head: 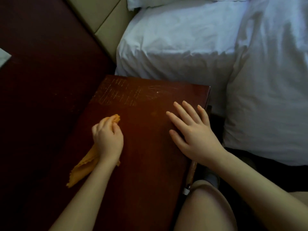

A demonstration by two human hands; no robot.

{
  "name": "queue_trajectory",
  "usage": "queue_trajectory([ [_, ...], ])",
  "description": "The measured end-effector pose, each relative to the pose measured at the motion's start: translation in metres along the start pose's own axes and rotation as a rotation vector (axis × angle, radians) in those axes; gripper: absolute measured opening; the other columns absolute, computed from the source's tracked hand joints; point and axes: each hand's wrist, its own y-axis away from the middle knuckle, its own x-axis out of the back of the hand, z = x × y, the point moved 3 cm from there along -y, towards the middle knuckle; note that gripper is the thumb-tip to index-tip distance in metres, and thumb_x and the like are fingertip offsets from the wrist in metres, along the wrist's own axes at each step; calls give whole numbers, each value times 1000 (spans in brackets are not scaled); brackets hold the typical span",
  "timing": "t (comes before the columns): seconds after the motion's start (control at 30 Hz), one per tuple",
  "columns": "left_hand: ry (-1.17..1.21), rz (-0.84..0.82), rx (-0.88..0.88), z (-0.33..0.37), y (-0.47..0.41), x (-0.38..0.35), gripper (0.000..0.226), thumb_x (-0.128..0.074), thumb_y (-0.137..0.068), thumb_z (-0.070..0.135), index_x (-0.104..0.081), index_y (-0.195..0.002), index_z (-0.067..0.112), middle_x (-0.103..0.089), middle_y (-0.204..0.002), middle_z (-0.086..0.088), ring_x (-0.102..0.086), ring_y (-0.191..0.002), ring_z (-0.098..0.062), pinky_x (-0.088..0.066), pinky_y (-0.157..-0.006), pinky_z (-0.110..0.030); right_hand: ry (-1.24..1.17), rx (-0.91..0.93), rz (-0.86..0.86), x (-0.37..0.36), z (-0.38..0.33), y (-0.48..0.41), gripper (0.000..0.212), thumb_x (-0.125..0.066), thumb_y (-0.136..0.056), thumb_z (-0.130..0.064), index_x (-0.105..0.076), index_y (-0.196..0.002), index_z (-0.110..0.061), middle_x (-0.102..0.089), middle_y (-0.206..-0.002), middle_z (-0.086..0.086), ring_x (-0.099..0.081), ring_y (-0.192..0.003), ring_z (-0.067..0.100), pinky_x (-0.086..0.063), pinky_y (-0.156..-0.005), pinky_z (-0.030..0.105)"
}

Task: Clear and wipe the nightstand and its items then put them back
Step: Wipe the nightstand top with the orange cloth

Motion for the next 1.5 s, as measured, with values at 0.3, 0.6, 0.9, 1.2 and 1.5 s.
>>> queue_trajectory([
  [0.3,15,-62,-127,-7,-41,-9,32,-42,-95,13,-58,-122,17,-57,-125,3,-44,-117,-19,-28,-93,-23,162,14,-72,-23,-27,-8,57,-26,-88,-47,-50,-133,-21,-43,-143,7,-32,-136,29,-9,-112,50],
  [0.6,121,-207,-444,-12,-32,-1,29,-49,-92,9,-64,-116,16,-61,-118,2,-42,-109,-6,-30,-92,-18,117,-22,-16,-23,-41,-10,57,-35,-88,-46,-46,-136,-18,-39,-146,8,-24,-140,29,5,-111,46],
  [0.9,69,4,127,-85,-74,8,33,-41,-94,14,-59,-122,18,-54,-129,-1,-41,-120,-21,-33,-96,-31,239,63,-128,-36,-56,-12,60,-20,-91,-49,-33,-144,-23,-28,-151,-1,-1,-138,13,15,-112,42],
  [1.2,96,-56,-33,-83,-117,-3,33,-40,-92,9,-63,-114,19,-59,-122,4,-44,-115,-19,-35,-94,-31,236,48,-116,-39,-58,-14,61,-18,-90,-47,-35,-143,-21,-29,-150,-2,-8,-139,16,10,-112,43],
  [1.5,165,-18,-128,-92,-123,5,31,-45,-86,2,-69,-100,15,-66,-108,2,-51,-108,-19,-30,-88,-23,281,29,-128,-40,-58,-15,59,-20,-90,-47,-37,-142,-23,-30,-148,-3,-11,-137,14,7,-112,43],
])
